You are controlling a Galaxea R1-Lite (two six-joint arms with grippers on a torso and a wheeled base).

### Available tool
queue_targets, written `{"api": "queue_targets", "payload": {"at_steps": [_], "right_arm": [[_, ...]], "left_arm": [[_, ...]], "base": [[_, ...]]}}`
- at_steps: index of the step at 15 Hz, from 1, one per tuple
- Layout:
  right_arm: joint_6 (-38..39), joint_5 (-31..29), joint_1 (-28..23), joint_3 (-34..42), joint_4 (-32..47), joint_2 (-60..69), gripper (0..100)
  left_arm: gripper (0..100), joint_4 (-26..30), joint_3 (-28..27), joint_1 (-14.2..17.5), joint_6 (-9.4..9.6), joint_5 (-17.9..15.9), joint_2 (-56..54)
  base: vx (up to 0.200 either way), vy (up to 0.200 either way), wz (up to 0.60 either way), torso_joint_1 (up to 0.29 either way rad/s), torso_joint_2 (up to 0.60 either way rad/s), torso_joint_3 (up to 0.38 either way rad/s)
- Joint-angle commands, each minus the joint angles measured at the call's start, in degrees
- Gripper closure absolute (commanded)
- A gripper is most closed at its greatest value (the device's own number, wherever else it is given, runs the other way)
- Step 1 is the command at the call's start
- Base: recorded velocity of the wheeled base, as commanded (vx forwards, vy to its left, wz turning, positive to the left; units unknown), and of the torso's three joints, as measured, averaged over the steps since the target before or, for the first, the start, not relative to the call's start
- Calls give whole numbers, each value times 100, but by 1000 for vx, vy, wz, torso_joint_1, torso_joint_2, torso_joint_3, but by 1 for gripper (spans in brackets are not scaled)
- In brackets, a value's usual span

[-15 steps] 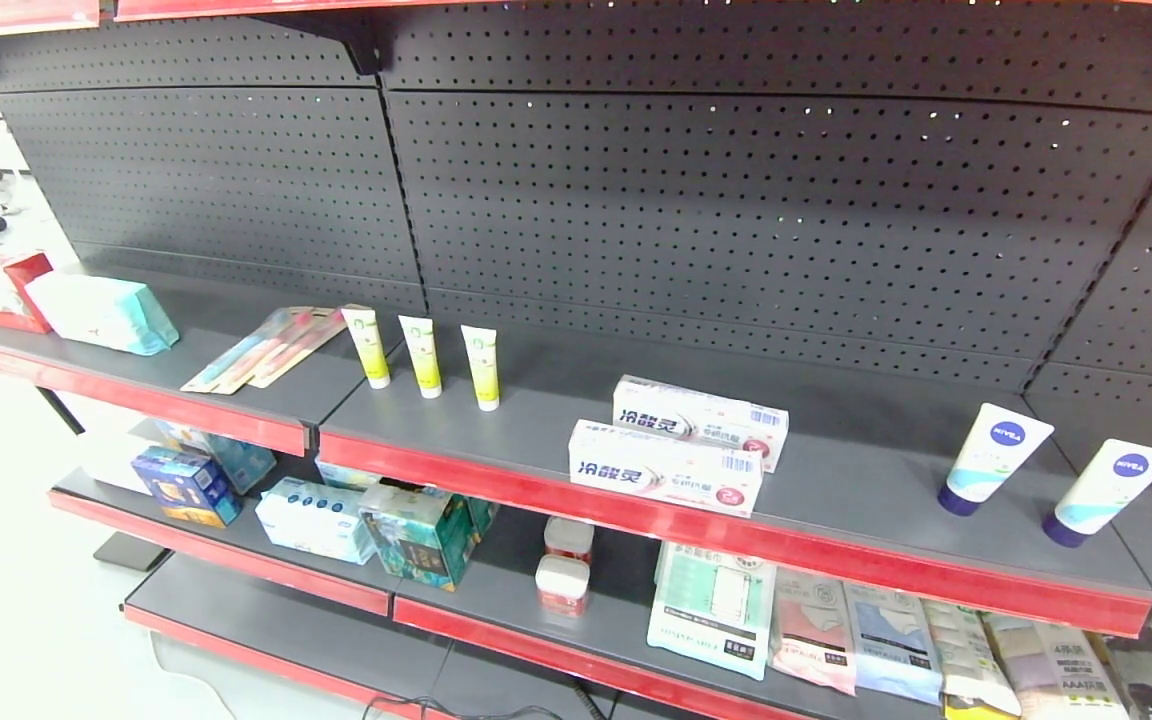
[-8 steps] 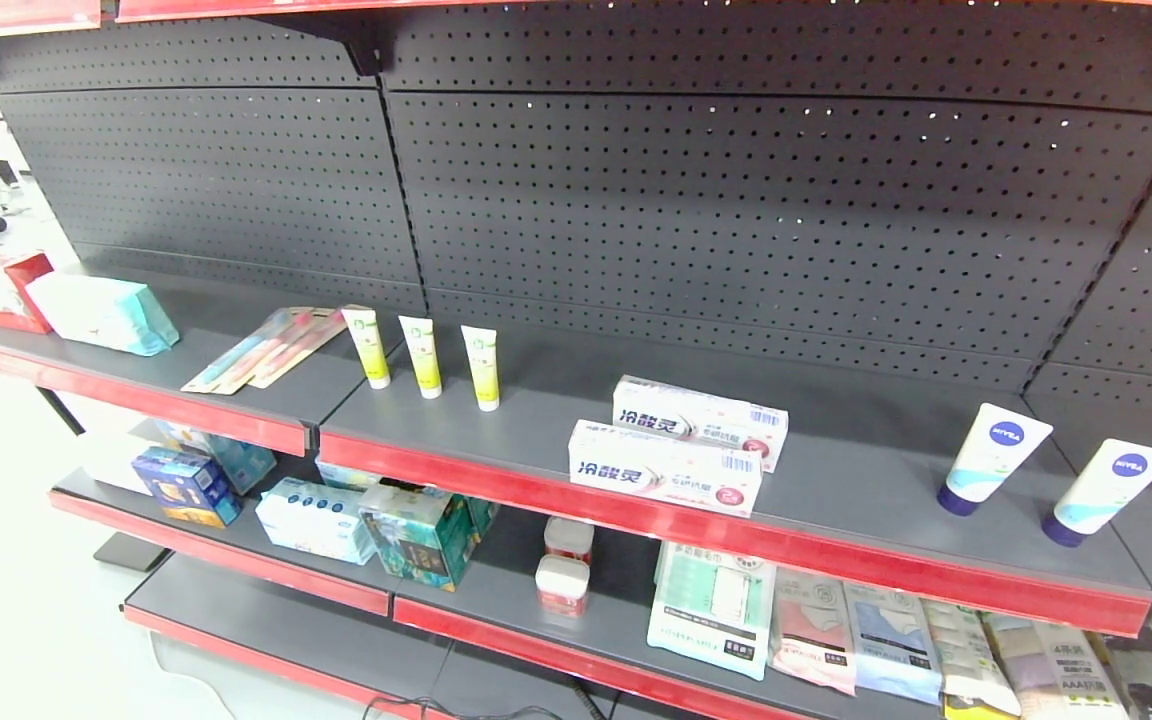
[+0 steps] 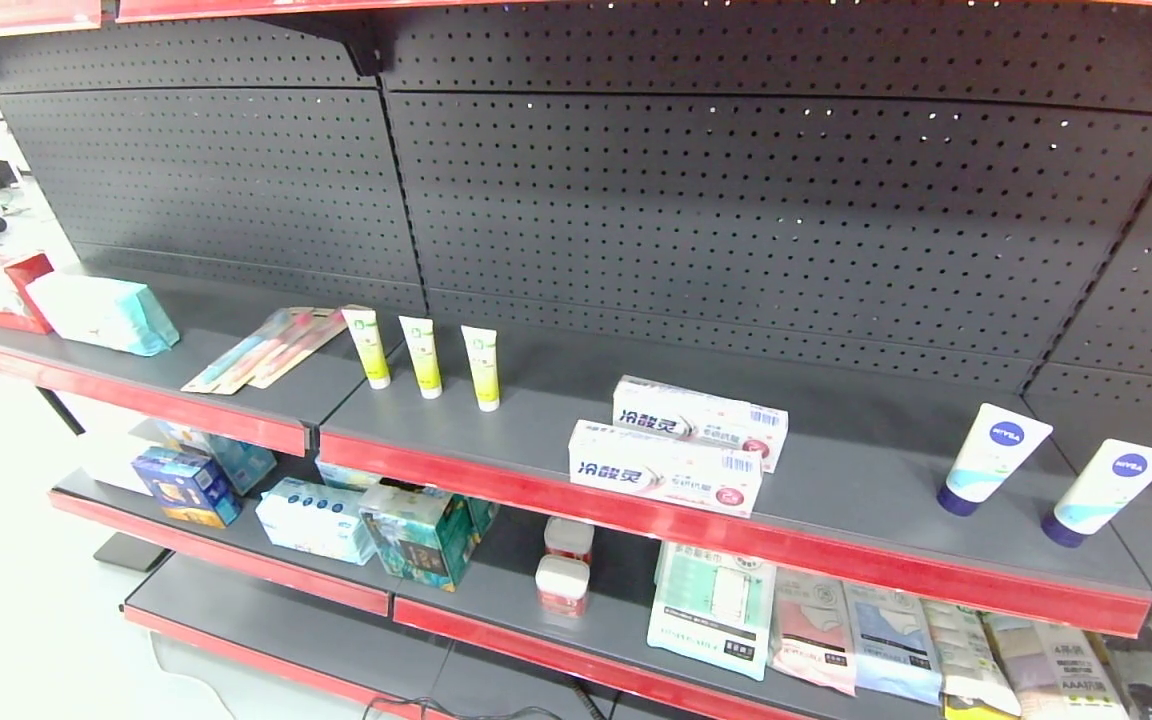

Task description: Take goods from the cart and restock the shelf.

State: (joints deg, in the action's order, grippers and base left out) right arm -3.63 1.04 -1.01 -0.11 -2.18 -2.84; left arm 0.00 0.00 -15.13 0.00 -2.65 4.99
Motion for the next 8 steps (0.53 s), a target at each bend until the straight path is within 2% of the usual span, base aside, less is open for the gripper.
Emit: {"api": "queue_targets", "payload": {"at_steps": [1,5,8], "right_arm": [[21,169,101,2,183,275,0],[293,72,101,11,201,284,0],[275,63,101,11,201,284,0]], "left_arm": [[0,0,0,-16,9,1,-15],[0,0,0,-298,-18,-8,-499],[0,0,0,-306,9,1,-499]], "base": [[0,0,0,0,0,0],[0,0,0,0,0,0],[0,0,0,0,0,0]]}}
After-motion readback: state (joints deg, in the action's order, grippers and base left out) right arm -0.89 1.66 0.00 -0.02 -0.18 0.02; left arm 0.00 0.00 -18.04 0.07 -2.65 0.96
